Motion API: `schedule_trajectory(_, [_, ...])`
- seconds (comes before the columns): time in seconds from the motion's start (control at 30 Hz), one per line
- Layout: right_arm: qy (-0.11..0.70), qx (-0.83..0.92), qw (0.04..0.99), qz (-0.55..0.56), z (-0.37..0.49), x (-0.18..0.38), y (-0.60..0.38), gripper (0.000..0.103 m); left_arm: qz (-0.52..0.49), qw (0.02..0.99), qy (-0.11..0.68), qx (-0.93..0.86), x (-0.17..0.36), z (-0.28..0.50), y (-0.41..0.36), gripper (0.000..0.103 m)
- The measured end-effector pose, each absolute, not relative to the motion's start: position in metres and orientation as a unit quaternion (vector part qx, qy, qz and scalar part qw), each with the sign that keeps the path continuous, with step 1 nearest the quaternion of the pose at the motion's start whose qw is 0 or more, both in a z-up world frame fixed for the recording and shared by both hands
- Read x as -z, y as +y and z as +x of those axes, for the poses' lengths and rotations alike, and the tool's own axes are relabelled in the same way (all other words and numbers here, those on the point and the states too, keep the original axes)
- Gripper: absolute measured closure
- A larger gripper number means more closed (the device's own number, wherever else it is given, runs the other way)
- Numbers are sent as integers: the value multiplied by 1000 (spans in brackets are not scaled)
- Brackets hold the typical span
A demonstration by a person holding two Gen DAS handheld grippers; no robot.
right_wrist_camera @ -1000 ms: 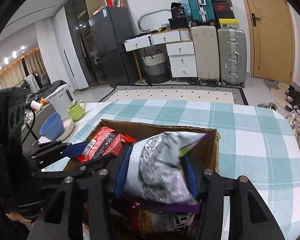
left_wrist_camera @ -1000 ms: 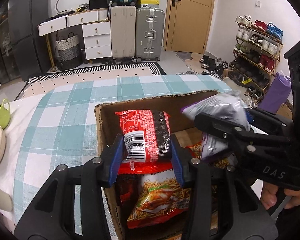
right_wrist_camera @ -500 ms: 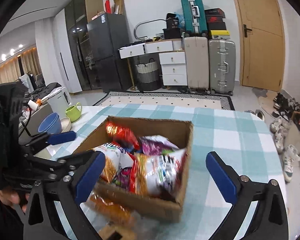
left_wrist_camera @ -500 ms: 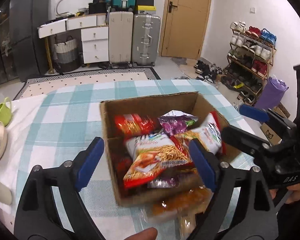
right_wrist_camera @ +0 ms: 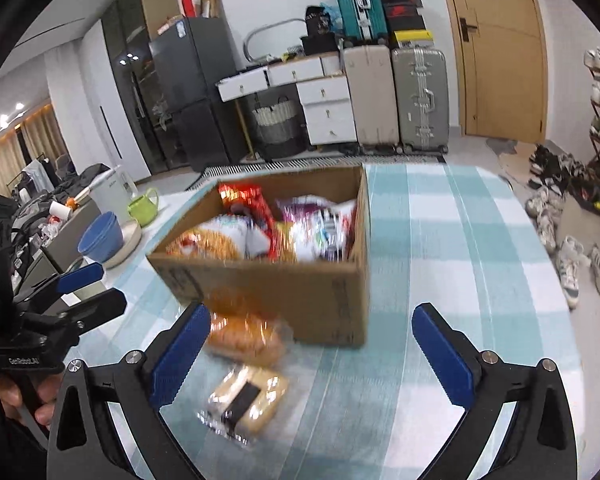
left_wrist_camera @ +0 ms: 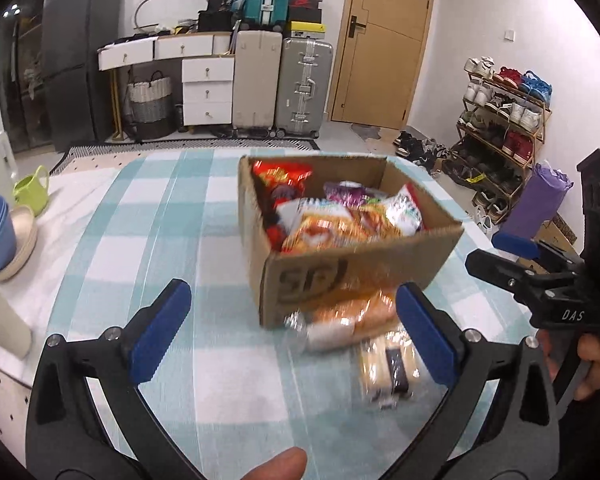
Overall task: Organize snacks
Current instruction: 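Move both tools back toward the cracker pack and bread roll on the table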
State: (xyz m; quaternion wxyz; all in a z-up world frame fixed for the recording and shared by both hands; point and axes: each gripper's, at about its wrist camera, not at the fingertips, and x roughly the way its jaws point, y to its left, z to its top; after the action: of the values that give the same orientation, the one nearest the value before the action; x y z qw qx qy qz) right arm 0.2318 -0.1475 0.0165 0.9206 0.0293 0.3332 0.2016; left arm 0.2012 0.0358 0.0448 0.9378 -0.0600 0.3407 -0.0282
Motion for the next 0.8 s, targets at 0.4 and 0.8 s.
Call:
schedule_trajectory(0.4, [382,-197,902,26,215,27,-128,1,-47,928,370,9,-19,182,40,1])
schedule_trajectory(0.8, [440,-194,877,-3,217,59,-101,1,-31,914,404,4,6,194,43,1])
